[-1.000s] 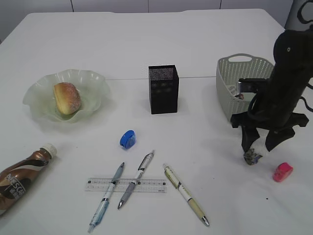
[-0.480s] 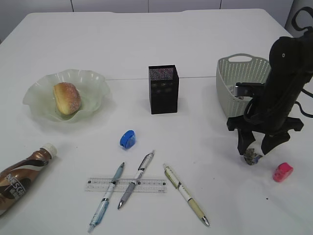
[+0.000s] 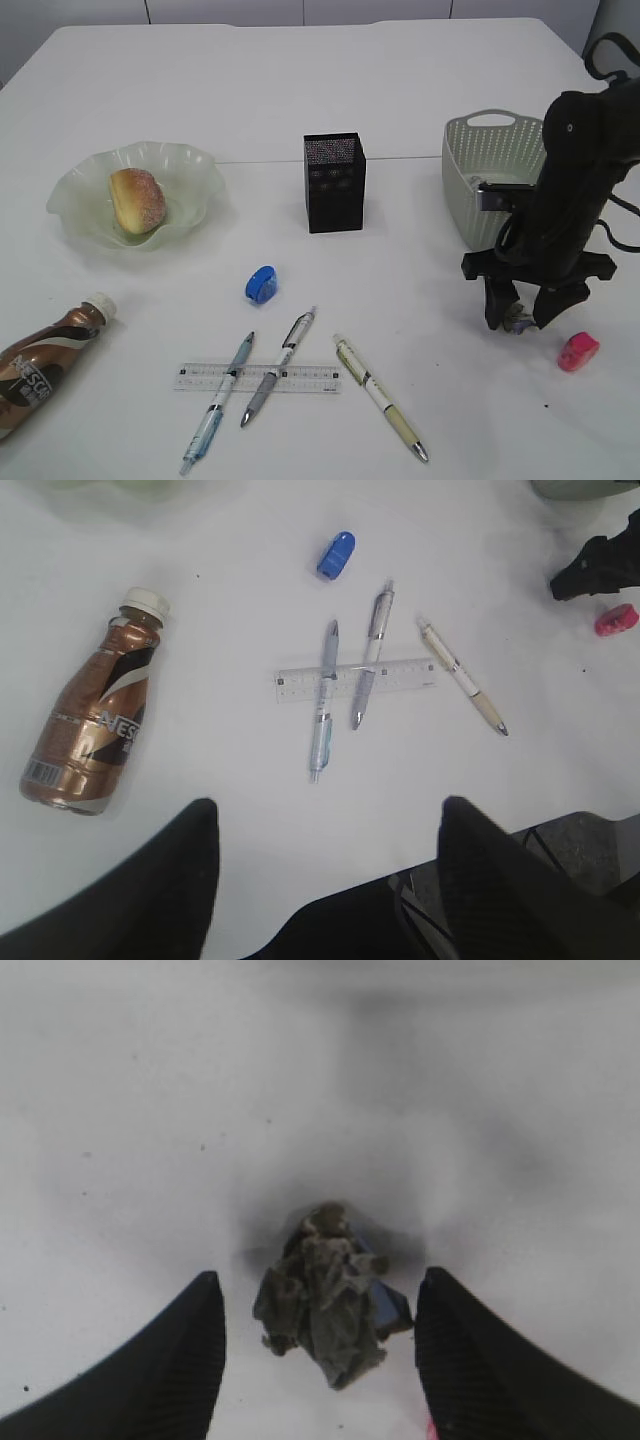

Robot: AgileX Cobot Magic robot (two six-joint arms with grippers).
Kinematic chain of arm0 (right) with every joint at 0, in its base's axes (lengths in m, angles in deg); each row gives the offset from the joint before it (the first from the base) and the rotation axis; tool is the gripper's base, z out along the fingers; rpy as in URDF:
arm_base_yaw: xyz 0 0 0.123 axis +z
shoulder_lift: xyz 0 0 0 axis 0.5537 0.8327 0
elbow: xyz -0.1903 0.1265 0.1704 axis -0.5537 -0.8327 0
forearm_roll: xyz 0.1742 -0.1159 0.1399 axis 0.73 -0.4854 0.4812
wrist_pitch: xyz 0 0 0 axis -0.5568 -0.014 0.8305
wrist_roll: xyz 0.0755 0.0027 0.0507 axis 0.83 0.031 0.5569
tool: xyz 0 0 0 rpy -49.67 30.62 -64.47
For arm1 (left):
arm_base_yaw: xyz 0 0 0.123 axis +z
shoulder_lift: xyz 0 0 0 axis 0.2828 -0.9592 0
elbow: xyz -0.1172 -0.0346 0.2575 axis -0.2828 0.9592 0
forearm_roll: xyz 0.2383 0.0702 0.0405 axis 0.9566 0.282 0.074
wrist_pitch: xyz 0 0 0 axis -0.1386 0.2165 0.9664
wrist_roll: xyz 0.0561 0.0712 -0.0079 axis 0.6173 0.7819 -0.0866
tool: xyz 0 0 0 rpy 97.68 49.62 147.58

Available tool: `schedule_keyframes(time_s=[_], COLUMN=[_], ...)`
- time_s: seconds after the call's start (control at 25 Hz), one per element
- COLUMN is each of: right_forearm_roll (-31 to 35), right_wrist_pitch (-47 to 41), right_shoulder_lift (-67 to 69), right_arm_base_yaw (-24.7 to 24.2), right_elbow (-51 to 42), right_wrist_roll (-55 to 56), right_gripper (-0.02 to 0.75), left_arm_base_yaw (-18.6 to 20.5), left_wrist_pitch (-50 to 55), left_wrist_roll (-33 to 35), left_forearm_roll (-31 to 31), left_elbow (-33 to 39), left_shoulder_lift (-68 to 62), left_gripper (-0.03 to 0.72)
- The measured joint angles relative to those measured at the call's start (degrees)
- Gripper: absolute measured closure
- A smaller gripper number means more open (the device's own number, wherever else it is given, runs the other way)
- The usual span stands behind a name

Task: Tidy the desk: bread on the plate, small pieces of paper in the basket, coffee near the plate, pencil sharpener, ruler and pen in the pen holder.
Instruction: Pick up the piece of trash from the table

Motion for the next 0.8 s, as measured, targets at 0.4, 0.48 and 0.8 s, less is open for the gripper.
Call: schedule_keyframes(time_s=[0.4, 0.48, 0.8], right_forearm_roll=[0.0, 0.0, 0.0], right_wrist_pitch=[0.0, 0.0, 0.0], right_shoulder_lift=[0.8, 0.8, 0.8], right_arm_base_yaw=[0.0, 0.0, 0.0], right_elbow=[0.0, 0.0, 0.0], right_wrist_roll=[-0.4, -0.5, -0.6], right_gripper=[0.267, 0.269, 0.37], left_arm_base_yaw=[0.0, 0.0, 0.0], left_wrist_pitch=[0.0, 0.0, 0.0], left_wrist_roll=[0.0, 0.0, 0.0], left_forearm_roll=[0.2, 0.2, 0.2], left_elbow=[0.0, 0.0, 0.0], left_shoulder_lift=[0.0, 0.0, 0.0], left_gripper=[0.191, 0.191, 0.191])
